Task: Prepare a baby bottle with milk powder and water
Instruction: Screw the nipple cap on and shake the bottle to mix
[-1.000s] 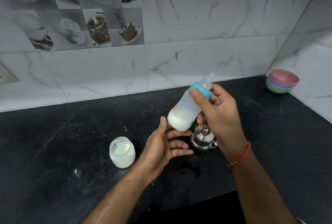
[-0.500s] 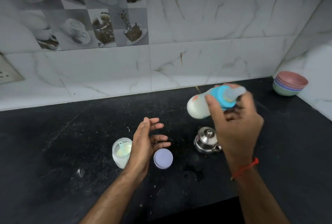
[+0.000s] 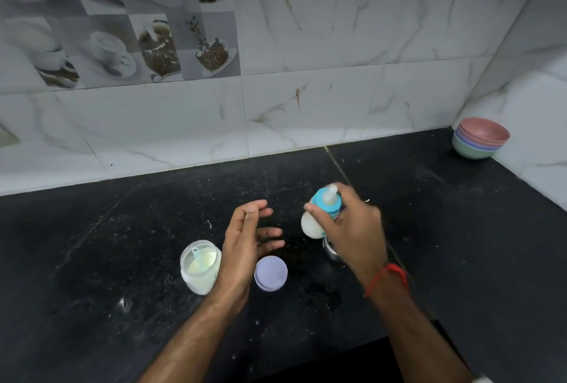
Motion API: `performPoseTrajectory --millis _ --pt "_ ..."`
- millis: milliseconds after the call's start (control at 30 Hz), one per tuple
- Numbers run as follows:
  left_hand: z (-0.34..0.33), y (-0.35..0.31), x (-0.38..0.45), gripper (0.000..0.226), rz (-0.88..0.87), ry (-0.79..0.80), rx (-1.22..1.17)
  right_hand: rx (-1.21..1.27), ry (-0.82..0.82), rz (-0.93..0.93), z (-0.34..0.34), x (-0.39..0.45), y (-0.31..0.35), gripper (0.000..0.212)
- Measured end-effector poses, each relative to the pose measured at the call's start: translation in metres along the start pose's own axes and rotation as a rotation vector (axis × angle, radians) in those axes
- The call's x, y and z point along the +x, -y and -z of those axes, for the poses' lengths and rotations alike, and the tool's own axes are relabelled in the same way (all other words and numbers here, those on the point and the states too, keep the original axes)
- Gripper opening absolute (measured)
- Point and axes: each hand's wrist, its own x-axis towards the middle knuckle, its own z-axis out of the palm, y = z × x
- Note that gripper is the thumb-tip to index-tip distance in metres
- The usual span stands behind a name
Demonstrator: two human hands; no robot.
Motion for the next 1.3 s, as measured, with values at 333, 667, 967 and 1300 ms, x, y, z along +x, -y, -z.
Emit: performPoseTrajectory --millis 333,667,967,1300 --pt "0.004 0.022 -0.006 0.061 -0.245 0.307 0.529 0.277 0.141 0.003 -0.020 -0.024 0.008 0.048" --pt "0.033 0.023 -0.005 0.058 -0.163 0.061 0.579 0.630 0.293 -0.294 -0.044 -0.021 -0.009 0.027" --pt "0.045 0.009 -0.016 0.054 -0.111 -0.047 0.528 0.356 0.517 -0.486 -0.095 -0.049 -0.047 0.006" --pt "0.054 0.017 -0.016 0.071 -0.203 -0.065 0.785 0.877 0.646 -0.347 -0.068 -0.022 0.019 0.040"
